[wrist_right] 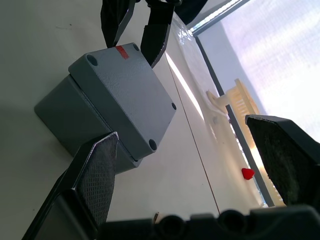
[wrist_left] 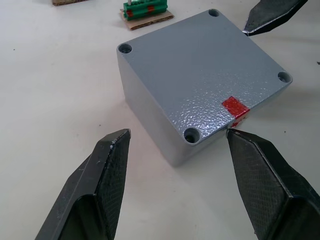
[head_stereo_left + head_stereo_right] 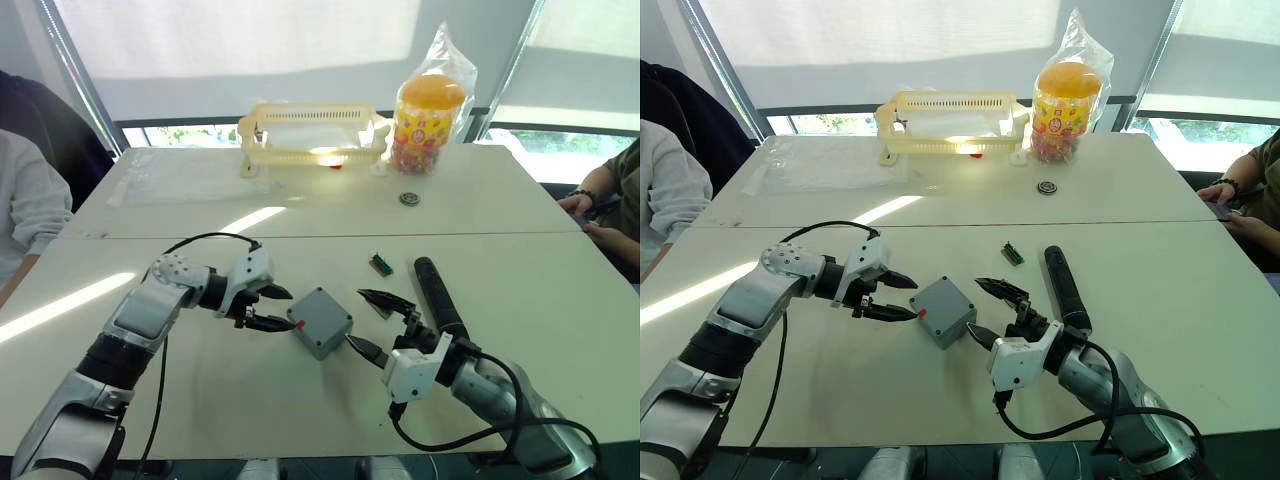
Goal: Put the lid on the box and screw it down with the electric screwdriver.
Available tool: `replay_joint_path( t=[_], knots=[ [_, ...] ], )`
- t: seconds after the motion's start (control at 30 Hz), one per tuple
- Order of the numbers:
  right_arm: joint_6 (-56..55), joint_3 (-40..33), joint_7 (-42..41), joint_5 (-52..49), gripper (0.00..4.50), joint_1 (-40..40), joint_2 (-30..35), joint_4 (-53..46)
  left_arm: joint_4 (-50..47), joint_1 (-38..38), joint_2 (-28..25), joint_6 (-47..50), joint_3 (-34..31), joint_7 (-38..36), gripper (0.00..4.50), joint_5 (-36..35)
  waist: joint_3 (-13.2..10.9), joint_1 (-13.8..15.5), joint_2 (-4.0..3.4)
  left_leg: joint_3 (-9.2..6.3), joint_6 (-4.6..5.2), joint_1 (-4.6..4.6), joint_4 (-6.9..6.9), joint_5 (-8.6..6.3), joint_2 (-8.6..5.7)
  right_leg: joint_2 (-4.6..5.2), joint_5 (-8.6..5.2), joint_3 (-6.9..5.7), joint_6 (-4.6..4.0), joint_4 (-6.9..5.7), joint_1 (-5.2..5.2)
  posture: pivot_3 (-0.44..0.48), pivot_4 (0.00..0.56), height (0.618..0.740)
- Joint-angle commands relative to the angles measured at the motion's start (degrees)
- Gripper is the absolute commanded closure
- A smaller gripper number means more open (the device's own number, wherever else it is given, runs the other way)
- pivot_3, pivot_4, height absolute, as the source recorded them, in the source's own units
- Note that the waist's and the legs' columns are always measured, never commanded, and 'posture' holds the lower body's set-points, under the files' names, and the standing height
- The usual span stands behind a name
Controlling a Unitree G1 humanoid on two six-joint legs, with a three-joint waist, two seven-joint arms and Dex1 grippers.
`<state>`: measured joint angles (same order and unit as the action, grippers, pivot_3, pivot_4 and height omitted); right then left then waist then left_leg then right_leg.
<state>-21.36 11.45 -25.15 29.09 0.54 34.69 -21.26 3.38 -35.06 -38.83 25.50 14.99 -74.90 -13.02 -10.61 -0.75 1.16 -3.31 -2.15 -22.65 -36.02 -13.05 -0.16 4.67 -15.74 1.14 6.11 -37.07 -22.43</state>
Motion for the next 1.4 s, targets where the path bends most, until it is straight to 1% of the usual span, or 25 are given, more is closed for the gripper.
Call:
replay_joint_path(
  t=[0.03, 0.27, 0.63, 0.8, 0.93, 1.0, 1.07, 1.2, 1.3, 1.4],
  knots=[
    [-0.2, -0.6, 0.3, -0.2, 0.05, 0.7, -0.4, -2.1, -2.1, -1.0, 0.1, -0.4, -0.1, -0.4, 1.36, -0.3, 0.0, 0.0, 0.0, 0.0, 0.0, 0.0, 0.0, 0.0, 0.0, 0.0, 0.0, 0.0, 0.0, 0.0, 0.0, 0.0, 0.15, 0.74],
    [-0.2, -0.3, 0.3, -0.2, 0.05, 1.2, -0.6, -1.8, -2.4, -0.9, 0.7, -0.5, 0.3, -0.5, 1.36, -0.2, 0.0, 0.0, 0.0, 0.0, 0.0, 0.0, 0.0, 0.0, 0.0, 0.0, 0.0, 0.0, 0.0, 0.0, 0.0, 0.0, 0.15, 0.74],
    [-0.3, -0.1, 0.3, 0.0, 0.05, 1.4, -1.0, -1.6, -3.7, -0.3, -0.2, 0.3, -0.2, -1.3, 1.36, -0.3, 0.0, 0.0, 0.0, 0.0, 0.0, 0.0, 0.0, 0.0, 0.0, 0.0, 0.0, 0.0, 0.0, 0.0, 0.0, 0.0, 0.15, 0.74],
    [0.1, -1.3, -0.5, -1.9, 0.05, -0.2, -0.1, -2.5, -2.5, -1.2, -2.9, 1.1, -2.1, -2.1, 1.36, -0.8, 0.0, 0.0, 0.0, -0.01, 0.0, 0.0, 0.01, 0.0, 0.0, 0.0, 0.0, 0.0, 0.0, 0.0, -0.01, 0.0, 0.15, 0.74],
    [4.2, -3.0, -3.6, -9.5, 0.05, -3.1, -0.3, -5.7, -1.0, -4.4, -7.2, 6.4, -5.5, -5.9, 1.36, -5.0, 0.0, 0.0, 0.0, -0.02, 0.0, -0.01, 0.01, 0.0, 0.0, 0.0, 0.0, -0.02, 0.0, -0.01, -0.02, 0.0, 0.15, 0.74],
    [6.8, -3.1, -5.1, -12.1, 0.05, -3.7, -0.7, -6.7, 1.6, -5.7, -8.0, 6.4, -5.9, -6.8, 1.36, -5.3, 0.0, 0.0, 0.0, -0.02, 0.01, -0.01, 0.01, 0.0, 0.01, 0.0, 0.0, -0.02, 0.0, -0.01, -0.01, 0.0, 0.15, 0.74],
    [11.0, -2.4, -6.7, -15.0, 0.05, -3.6, -1.7, -7.2, 6.4, -7.2, -6.1, 3.2, -5.3, -4.2, 1.36, -2.9, 0.0, 0.1, 0.0, -0.02, 0.01, 0.02, 0.0, 0.0, 0.0, 0.0, -0.01, -0.02, 0.0, 0.0, 0.02, 0.0, 0.15, 0.74],
    [19.6, -1.2, -9.4, -17.5, 0.05, -0.5, -3.7, -6.6, 16.7, -10.1, 1.1, -4.4, -2.7, 1.4, 1.36, 2.3, 0.0, 0.2, -0.02, -0.03, 0.01, 0.01, -0.07, 0.0, -0.01, 0.01, -0.01, -0.04, 0.01, 0.01, 0.08, 0.0, 0.15, 0.74],
    [22.0, -0.3, -10.4, -17.3, 0.05, 1.4, -3.9, -5.7, 24.6, -12.2, 5.9, -9.8, -1.5, 4.7, 1.36, 5.7, 0.0, 0.2, 0.01, -0.03, 0.01, -0.08, -0.08, 0.0, -0.02, 0.01, 0.11, -0.05, 0.21, 0.0, -0.02, 0.0, 0.15, 0.74],
    [22.8, 0.3, -10.9, -16.8, 0.05, 2.4, -3.7, -5.0, 31.6, -13.9, 9.5, -15.3, -0.3, 6.8, 1.36, 8.4, 0.0, 0.1, 0.02, -0.08, 0.01, -0.26, -0.07, 0.0, -0.02, -0.01, 0.14, -0.11, 0.27, -0.02, -0.21, 0.0, 0.15, 0.74]
  ],
)
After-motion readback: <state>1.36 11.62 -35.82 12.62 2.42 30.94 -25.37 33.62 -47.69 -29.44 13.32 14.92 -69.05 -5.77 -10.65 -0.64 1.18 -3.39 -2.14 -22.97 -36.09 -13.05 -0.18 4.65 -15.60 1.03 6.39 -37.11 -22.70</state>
